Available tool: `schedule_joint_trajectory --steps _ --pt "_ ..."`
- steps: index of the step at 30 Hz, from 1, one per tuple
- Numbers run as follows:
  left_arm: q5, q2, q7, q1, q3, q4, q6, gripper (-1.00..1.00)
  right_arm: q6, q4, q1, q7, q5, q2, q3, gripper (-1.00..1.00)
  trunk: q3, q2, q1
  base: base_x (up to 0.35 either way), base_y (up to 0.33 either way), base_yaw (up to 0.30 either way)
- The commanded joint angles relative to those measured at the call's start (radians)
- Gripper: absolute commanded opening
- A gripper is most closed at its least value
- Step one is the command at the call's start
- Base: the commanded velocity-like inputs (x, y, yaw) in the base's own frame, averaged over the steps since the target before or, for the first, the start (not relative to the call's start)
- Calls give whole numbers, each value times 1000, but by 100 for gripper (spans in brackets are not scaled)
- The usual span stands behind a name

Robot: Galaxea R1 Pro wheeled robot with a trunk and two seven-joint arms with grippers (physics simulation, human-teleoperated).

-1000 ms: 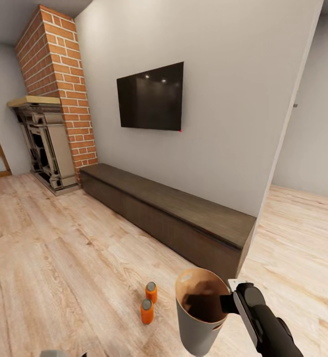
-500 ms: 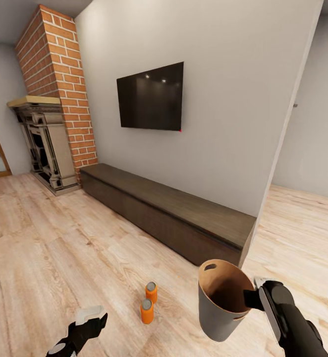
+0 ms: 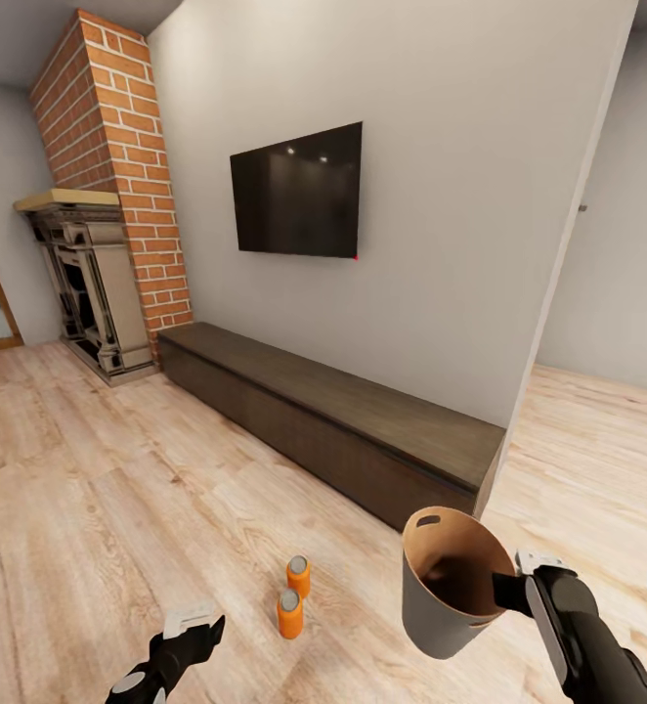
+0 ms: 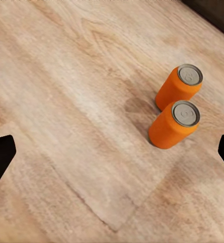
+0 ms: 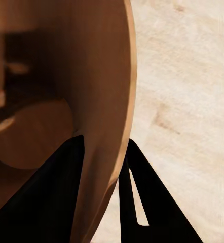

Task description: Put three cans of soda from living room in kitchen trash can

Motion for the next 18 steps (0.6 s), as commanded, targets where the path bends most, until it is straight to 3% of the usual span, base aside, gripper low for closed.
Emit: schedule_joint_trajectory --steps 1,3,18 --pt "0 0 0 0 0 0 -1 100 -2 1 0 2 -3 0 -21 -100 0 0 0 0 0 0" --pt "0 1 0 0 0 0 -2 100 -3 3 1 2 -1 0 -51 -100 0 0 0 0 0 0" --pt "0 2 -1 0 3 2 -52 100 -6 23 37 2 -2 -2 -147 -100 0 0 0 0 0 0"
